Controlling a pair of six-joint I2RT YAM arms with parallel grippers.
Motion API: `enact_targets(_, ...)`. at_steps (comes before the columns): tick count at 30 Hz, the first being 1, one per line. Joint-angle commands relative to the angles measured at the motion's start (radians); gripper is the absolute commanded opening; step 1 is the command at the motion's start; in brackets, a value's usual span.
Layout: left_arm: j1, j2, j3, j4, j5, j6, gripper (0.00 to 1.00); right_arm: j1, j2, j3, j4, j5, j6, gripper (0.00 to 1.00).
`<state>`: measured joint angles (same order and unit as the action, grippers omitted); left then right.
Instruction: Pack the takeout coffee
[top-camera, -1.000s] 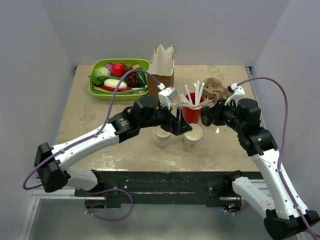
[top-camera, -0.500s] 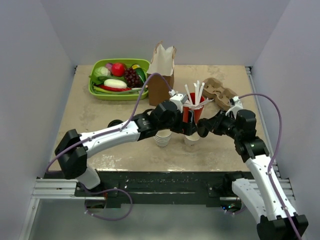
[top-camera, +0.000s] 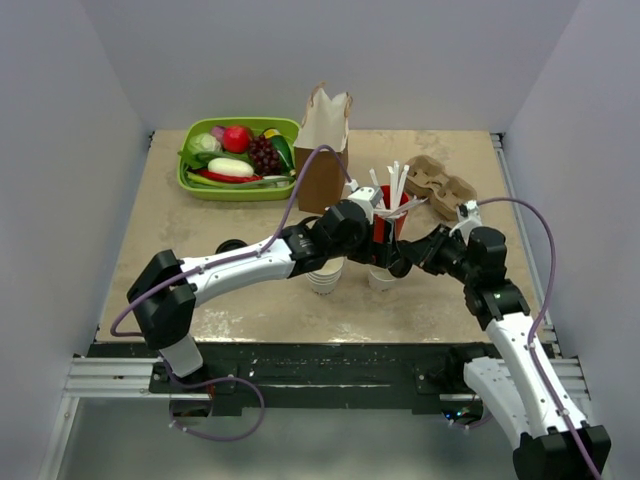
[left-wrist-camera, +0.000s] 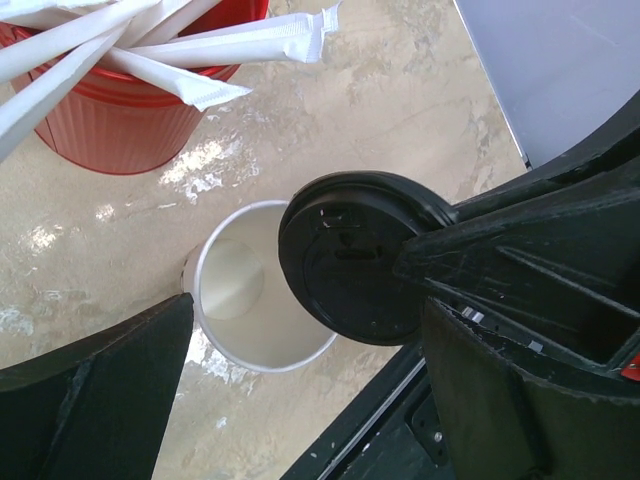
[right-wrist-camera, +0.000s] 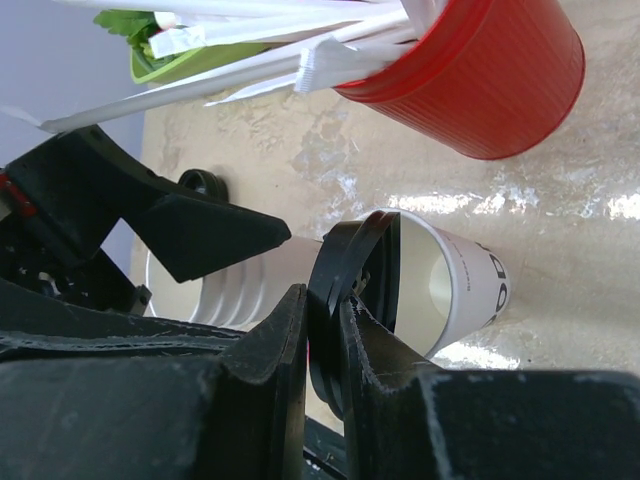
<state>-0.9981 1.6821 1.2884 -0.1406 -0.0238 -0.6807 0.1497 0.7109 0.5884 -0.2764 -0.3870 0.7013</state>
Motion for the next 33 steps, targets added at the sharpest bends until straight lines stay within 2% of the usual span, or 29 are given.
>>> enact_targets(1,-0.005,0.018,0.025,0.021,-0.015,-0.02,1.0,-0.007,-0.024,-0.025,0.059,0.017,0.047,0.17)
enact_targets(10,-0.005,0.014,0.008,0.001,-0.016,-0.028,1.0,-0.007,-0.06,-0.044,0.034,0.063,0.061,0.2)
enact_targets(16,-0.005,0.002,-0.024,0.033,-0.013,-0.04,1.0,-0.009,-0.051,-0.105,0.108,0.019,0.112,0.22)
enact_targets(25,-0.005,0.024,-0.024,0.053,0.019,-0.042,1.0,-0.009,-0.037,-0.104,0.083,0.04,0.099,0.27)
enact_targets(33,-0.005,0.031,0.0,-0.002,0.002,-0.046,0.99,-0.007,-0.033,-0.07,0.034,0.088,0.069,0.32)
